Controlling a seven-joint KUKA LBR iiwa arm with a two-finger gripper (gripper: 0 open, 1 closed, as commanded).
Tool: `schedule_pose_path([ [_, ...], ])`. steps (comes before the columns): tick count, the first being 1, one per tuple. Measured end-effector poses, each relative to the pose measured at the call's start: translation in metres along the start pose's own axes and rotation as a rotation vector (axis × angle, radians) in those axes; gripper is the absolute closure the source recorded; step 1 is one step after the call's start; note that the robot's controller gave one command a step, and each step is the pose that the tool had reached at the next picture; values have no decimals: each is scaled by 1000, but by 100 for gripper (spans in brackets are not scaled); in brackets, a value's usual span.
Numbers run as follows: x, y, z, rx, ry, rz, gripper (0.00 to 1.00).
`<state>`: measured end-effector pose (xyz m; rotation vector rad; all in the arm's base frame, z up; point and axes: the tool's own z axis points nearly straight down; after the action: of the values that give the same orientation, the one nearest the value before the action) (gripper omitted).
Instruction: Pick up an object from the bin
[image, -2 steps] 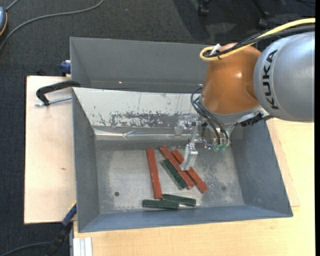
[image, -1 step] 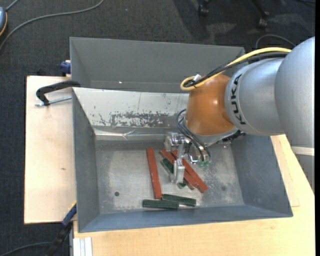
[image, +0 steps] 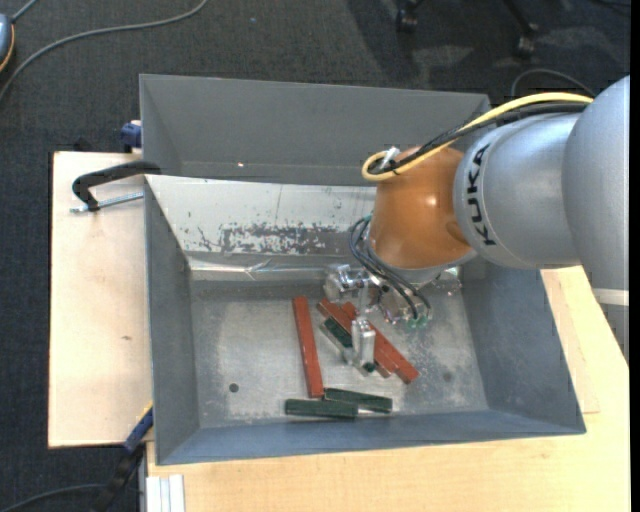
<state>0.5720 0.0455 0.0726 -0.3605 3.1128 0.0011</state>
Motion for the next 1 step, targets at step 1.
schedule_pose_path([
  [1, -2, 0, -4, 0, -4, 0, 100],
])
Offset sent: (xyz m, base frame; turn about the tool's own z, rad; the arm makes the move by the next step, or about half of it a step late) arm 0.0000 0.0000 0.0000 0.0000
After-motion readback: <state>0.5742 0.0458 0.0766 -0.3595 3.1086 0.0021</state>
